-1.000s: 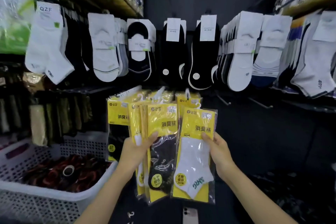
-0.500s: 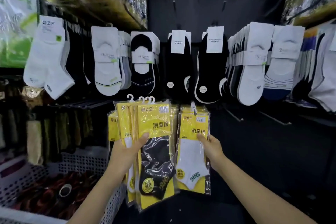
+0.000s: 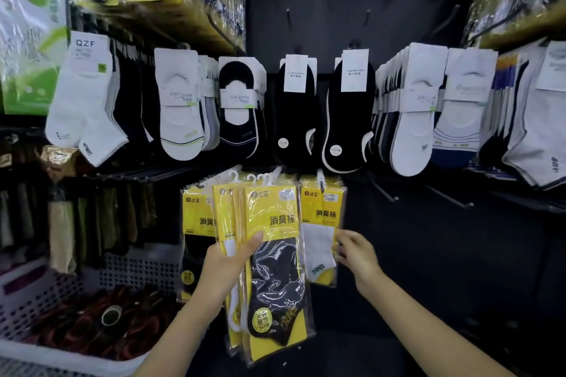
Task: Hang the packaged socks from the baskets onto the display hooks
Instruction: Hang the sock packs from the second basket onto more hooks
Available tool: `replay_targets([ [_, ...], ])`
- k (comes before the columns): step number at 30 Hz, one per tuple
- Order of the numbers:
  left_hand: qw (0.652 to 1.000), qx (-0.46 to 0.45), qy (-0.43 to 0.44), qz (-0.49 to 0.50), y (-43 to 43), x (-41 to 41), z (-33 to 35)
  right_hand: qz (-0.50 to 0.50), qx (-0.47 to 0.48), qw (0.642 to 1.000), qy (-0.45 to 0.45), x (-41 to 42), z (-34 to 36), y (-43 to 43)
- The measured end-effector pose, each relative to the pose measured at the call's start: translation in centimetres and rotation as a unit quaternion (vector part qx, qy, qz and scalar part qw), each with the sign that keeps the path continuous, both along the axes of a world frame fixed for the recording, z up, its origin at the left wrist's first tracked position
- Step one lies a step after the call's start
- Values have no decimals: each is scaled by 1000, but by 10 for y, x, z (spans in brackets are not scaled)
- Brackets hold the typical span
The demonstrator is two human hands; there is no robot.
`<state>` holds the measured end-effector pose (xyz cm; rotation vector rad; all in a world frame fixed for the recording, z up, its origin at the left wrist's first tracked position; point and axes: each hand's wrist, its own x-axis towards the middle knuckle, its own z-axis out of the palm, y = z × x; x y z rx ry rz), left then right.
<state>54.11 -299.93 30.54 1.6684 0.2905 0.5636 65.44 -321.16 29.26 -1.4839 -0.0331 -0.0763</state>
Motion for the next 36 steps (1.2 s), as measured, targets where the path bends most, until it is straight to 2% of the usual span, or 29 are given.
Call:
replay_targets([
  [3, 999, 13, 4, -46, -14, -8, -3, 111, -11, 992, -55, -39, 22, 7],
  [7, 997, -22, 6, -76, -34, -15, -3, 124, -21, 987, -103, -73, 34, 10],
  [11, 996, -25, -6, -80, -42, -21, 0, 144, 23, 986, -85, -86, 38, 2],
  [14, 997, 19, -12, -75, -42, -26, -1, 165, 20, 985, -51, -88, 36, -6],
  [20, 995, 32, -69, -58, -33, -30, 5, 138, 41, 989, -27, -79, 21, -21],
  [27, 995, 53, -87, -18, 9, -19, 9, 20, 42, 998, -33, -46, 21, -41],
  [33, 994, 42, -104, -1, 25, -10, 12, 38, 4, 997, -73, -20, 35, -16],
  [36, 994, 42, -105, 7, 26, -7, 13, 33, -12, 998, -57, -6, 32, -1],
])
